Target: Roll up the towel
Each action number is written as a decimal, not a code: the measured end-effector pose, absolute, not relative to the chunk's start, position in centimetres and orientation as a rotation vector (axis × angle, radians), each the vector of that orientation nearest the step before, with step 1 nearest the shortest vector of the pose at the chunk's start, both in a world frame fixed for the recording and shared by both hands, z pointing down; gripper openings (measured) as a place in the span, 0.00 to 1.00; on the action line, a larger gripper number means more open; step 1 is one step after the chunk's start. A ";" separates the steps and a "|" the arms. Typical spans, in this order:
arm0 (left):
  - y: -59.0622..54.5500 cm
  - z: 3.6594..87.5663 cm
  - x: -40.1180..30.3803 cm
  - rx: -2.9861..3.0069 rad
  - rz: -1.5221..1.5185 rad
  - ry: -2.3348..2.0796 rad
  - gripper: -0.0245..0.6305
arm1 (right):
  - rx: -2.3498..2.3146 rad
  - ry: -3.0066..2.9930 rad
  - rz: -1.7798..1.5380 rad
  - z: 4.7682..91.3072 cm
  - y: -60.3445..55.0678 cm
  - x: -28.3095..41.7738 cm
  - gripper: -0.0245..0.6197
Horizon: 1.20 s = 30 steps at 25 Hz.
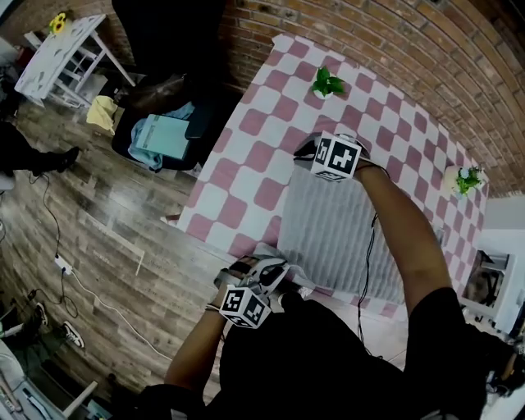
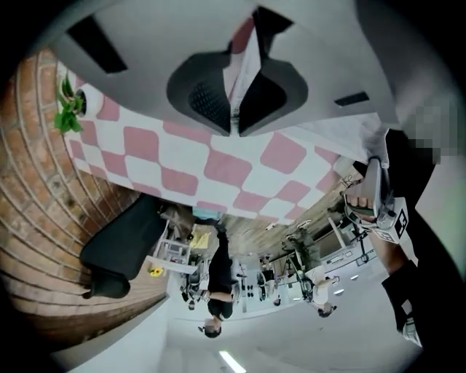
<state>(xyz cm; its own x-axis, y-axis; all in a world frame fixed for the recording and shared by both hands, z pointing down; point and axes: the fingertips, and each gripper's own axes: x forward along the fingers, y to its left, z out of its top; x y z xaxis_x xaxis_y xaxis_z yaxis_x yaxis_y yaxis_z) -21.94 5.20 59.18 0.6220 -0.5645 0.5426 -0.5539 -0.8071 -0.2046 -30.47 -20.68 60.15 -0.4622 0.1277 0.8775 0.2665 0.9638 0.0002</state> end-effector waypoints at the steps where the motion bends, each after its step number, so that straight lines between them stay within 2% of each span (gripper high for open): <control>1: 4.8 58.9 -22.7 -2.799 -0.956 0.984 0.08 | -0.254 -2.086 -0.179 59.4 -21.1 -31.0 0.10; 7: 3.2 57.7 -27.8 -2.652 -1.097 0.892 0.08 | -0.145 -2.207 -0.258 55.1 -23.2 -34.3 0.10; 12: 1.0 56.5 -35.1 -2.454 -1.258 0.877 0.08 | -0.056 -2.269 -0.297 51.9 -25.5 -37.6 0.10; 17: -1.1 53.5 -38.8 -2.401 -1.250 0.926 0.08 | 0.017 -2.343 -0.250 49.0 -27.6 -39.7 0.10; 23: -1.4 49.9 -33.3 -2.431 -1.120 0.818 0.08 | 0.009 -2.350 -0.257 47.9 -28.5 -34.7 0.10; 30: -1.0 48.8 -21.4 -2.490 -0.988 0.625 0.08 | 0.048 -2.320 -0.233 48.1 -28.8 -22.8 0.10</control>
<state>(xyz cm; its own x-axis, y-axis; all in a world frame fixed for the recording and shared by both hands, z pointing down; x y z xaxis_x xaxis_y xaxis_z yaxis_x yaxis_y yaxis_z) -21.41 -0.96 48.78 0.6521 -0.5329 0.5393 -0.2591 -0.8251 -0.5022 -22.78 -28.79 48.08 -0.6891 -0.1068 0.7168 0.0380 0.9824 0.1829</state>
